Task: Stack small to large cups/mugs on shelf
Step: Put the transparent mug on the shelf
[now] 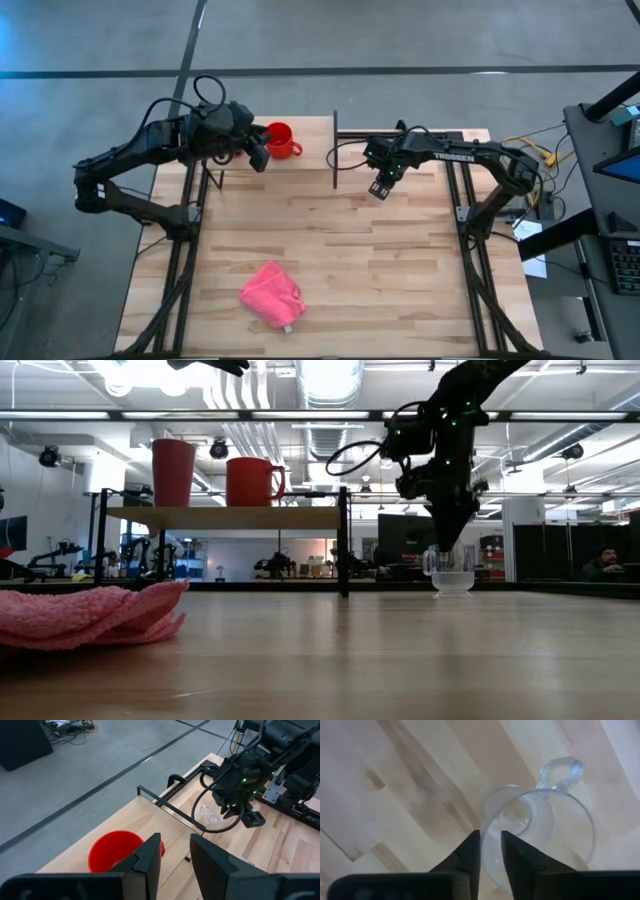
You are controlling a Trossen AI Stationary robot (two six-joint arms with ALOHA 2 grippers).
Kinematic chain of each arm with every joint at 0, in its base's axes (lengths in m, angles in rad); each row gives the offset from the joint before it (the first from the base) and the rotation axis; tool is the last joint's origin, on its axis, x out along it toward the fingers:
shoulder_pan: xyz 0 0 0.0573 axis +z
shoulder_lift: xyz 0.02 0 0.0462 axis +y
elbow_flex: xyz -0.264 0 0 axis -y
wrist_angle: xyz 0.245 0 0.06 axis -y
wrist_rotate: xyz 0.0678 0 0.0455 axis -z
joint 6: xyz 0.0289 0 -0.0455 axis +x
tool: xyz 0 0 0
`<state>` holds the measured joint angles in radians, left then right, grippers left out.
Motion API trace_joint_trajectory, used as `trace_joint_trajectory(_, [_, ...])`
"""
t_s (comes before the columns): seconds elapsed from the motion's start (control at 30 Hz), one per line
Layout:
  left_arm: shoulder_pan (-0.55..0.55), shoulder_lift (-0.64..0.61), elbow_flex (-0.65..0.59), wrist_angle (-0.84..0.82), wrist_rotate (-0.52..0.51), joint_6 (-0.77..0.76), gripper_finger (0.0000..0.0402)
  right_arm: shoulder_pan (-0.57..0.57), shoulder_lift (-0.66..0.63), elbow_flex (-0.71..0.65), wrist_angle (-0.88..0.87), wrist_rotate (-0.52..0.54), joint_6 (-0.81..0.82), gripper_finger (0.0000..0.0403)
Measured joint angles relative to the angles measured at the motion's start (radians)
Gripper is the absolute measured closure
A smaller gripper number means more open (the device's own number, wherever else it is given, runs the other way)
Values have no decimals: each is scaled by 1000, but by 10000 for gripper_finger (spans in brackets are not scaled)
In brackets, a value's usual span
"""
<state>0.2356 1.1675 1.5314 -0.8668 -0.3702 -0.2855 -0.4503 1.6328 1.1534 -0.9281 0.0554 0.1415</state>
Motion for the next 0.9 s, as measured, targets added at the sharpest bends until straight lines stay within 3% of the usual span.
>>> trace_joint_trajectory(0.17, [0,0,0,0,0,0,311,-7,41,0,-1,-1,-26,383])
trace_joint_trajectory(0.37, [0,0,0,-1,0,-1,311,-1,20,74,-60,-6,4,394])
trace_joint_trajectory(0.67, [0,0,0,-2,0,-31,311,10,-42,456,-179,-60,24,394])
trace_joint_trajectory(0.9, [0,7,0,0,0,-32,311,24,71,746,-166,-83,-68,394])
